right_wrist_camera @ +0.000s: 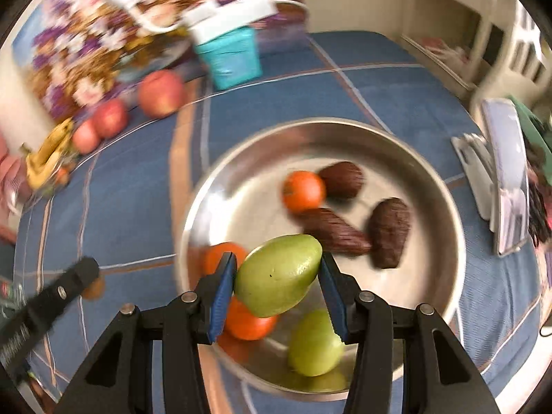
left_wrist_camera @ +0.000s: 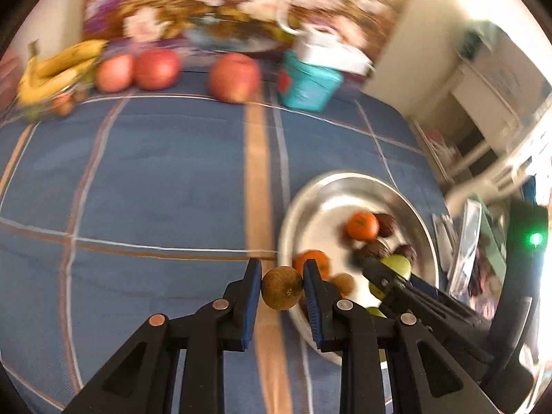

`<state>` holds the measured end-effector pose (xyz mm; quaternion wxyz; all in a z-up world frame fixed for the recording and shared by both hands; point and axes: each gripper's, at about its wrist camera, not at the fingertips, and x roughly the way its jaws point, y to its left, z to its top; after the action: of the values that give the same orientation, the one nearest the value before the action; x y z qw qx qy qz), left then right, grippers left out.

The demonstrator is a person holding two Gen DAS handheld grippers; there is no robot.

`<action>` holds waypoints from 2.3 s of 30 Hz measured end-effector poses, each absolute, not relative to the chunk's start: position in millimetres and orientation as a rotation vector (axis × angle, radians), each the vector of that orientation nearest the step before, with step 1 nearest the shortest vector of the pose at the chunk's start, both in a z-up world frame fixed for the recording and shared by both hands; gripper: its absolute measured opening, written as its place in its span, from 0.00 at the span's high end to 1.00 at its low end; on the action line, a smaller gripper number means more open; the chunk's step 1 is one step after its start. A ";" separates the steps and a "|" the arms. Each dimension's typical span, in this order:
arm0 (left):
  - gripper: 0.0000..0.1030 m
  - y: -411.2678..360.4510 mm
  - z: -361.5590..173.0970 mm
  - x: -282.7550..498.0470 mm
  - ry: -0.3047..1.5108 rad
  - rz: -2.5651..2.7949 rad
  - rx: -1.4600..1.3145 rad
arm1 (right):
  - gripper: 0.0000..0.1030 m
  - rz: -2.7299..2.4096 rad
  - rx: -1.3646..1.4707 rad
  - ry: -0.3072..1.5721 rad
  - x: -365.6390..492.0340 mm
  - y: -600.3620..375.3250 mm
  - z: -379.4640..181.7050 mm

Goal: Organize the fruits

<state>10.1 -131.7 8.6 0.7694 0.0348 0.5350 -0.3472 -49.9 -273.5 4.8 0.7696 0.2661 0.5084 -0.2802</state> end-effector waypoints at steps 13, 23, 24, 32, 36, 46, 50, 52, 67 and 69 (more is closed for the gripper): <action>0.75 -153.2 -12.2 6.9 1.206 -0.813 0.044 | 0.51 -0.659 0.632 1.140 -65.5 -290.8 -12.3; 0.73 -153.8 -18.4 9.1 1.239 -0.822 0.015 | 0.51 -0.669 0.650 1.155 -71.7 -294.4 -20.0; 0.73 -152.4 -19.0 9.0 1.242 -0.822 0.013 | 0.51 -0.670 0.648 1.151 -71.6 -294.3 -19.7; 0.73 -143.1 -19.9 8.5 1.257 -0.824 -0.021 | 0.51 -0.665 0.632 1.142 -70.4 -289.6 -16.7; 0.73 -133.6 -19.2 9.5 1.259 -0.814 -0.036 | 0.51 -0.664 0.624 1.137 -70.9 -287.8 -15.1; 0.17 -92.2 -20.4 25.8 1.159 -0.545 0.078 | 0.42 -0.638 0.537 1.129 -64.5 -272.1 -10.9; 0.00 -75.9 -25.1 30.4 1.119 -0.441 0.117 | 0.20 -0.629 0.527 1.121 -64.2 -266.8 -13.6; 0.00 -68.6 -26.4 32.1 1.099 -0.395 0.145 | 0.20 -0.626 0.511 1.111 -64.1 -263.6 -13.9; 0.00 -41.1 -15.3 11.4 1.082 -0.363 0.199 | 0.00 -0.570 0.402 1.031 -77.3 -220.4 -5.6; 0.00 -36.4 -12.0 8.3 1.081 -0.348 0.190 | 0.00 -0.567 0.388 1.045 -78.7 -215.5 -7.5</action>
<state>8.3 -36.4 -12.0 0.8388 0.0900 0.5111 -0.1645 -78.7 -215.5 -7.5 0.8109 0.1815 0.4889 -0.2656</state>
